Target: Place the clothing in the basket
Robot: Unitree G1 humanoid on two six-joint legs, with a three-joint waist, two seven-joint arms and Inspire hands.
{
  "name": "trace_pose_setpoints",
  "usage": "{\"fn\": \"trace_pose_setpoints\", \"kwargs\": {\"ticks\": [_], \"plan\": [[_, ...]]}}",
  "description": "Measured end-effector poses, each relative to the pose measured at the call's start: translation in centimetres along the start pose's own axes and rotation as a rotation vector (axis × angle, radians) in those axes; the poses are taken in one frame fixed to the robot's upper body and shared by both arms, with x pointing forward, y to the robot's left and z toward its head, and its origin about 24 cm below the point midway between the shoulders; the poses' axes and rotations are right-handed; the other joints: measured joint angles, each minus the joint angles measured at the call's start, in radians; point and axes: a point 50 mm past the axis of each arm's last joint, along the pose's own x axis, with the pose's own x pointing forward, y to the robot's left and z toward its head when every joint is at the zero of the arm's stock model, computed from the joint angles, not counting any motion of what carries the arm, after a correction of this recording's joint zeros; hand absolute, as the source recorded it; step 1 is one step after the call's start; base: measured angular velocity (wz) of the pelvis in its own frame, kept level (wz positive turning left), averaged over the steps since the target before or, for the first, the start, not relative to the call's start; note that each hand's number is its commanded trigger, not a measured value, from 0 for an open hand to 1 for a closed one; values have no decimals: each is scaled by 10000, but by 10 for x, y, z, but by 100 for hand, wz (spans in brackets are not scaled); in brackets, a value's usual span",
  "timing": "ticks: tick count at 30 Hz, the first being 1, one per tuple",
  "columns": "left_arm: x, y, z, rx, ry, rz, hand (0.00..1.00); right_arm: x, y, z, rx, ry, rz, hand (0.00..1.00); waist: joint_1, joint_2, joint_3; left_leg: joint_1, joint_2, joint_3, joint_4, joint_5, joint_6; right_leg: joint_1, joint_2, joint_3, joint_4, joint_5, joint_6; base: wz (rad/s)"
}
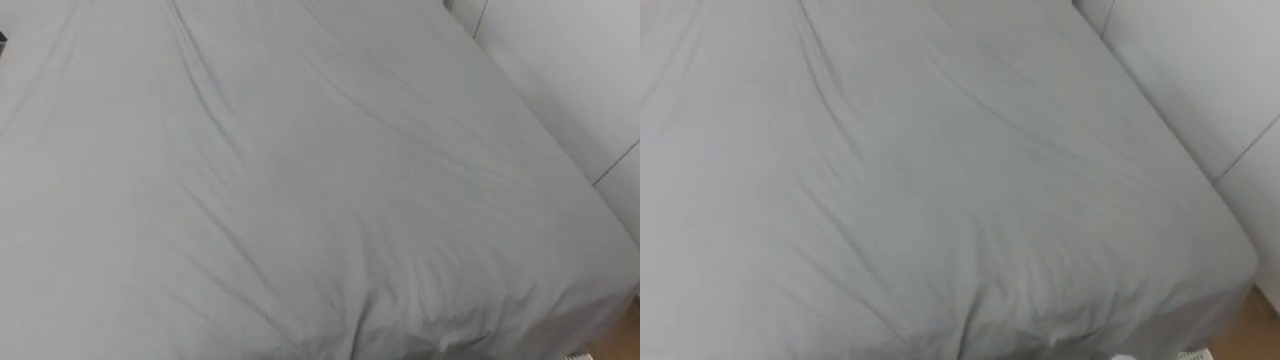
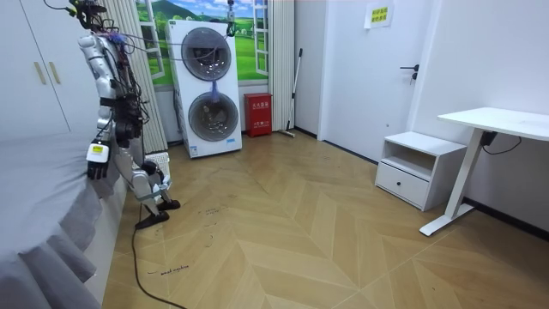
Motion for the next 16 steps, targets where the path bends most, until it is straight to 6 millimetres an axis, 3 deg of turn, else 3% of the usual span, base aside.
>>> {"fn": "trace_pose_setpoints", "kwargs": {"ticks": [2,10,16], "plan": [[2,-1,3,290,-15,-4,0,0,6,0,-339,6,326,0,134,-33,58,74,10,-38,1,-1,0,21,3,-61,5,-1,1,7],[4,-4,10,540,-169,-44,0,0,31,5,-2710,-43,1573,0,574,-102,37,119,-75,-505,93,-12,22,201,-3,-438,16,-32,65,16],[4,-5,10,386,-165,-28,0,0,39,2,-3478,176,2003,0,848,-176,42,279,-124,-567,103,-25,42,428,-20,-464,7,-57,108,4]]}}
